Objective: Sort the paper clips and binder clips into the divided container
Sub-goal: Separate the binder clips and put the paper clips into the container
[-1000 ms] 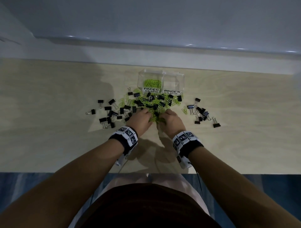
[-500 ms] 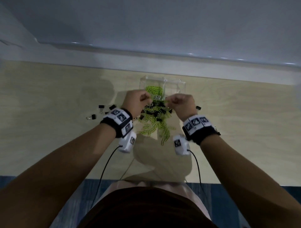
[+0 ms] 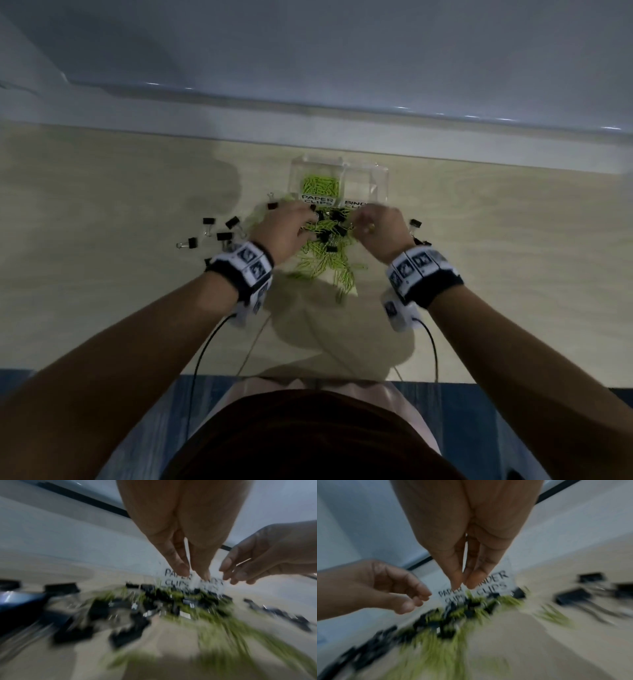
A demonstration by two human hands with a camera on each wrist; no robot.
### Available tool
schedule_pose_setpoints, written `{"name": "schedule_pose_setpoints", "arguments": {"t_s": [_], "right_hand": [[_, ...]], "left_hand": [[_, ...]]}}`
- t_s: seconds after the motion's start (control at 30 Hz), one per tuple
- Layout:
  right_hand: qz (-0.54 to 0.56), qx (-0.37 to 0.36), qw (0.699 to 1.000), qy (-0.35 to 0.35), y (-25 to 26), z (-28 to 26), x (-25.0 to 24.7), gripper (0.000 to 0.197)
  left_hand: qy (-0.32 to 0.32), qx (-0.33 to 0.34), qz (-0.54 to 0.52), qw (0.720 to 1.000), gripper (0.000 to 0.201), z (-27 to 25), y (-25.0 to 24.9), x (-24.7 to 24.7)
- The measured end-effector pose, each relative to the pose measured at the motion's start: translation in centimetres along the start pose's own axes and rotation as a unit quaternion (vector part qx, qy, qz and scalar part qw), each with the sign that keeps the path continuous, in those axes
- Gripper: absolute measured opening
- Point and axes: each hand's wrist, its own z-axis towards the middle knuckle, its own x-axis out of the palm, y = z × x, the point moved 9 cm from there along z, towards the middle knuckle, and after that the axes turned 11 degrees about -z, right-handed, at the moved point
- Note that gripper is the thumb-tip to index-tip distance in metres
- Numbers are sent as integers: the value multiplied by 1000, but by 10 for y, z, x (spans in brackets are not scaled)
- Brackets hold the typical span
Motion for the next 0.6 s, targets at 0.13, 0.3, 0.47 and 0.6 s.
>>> {"name": "schedule_pose_setpoints", "arguments": {"t_s": [0.13, 0.3, 0.47, 0.6], "right_hand": [[-85, 34, 986, 139, -29, -46, 52, 33], [-86, 78, 991, 65, -27, -49, 72, 68], [-45, 73, 996, 29, -11, -35, 83, 42], [-49, 56, 997, -3, -10, -36, 75, 20]], "left_hand": [[140, 9, 84, 987, 65, -30, 23, 55], [83, -11, 105, 991, 71, -24, 19, 63], [52, 18, 97, 994, 30, -17, 6, 64], [67, 34, 97, 992, 13, -16, 4, 63]]}}
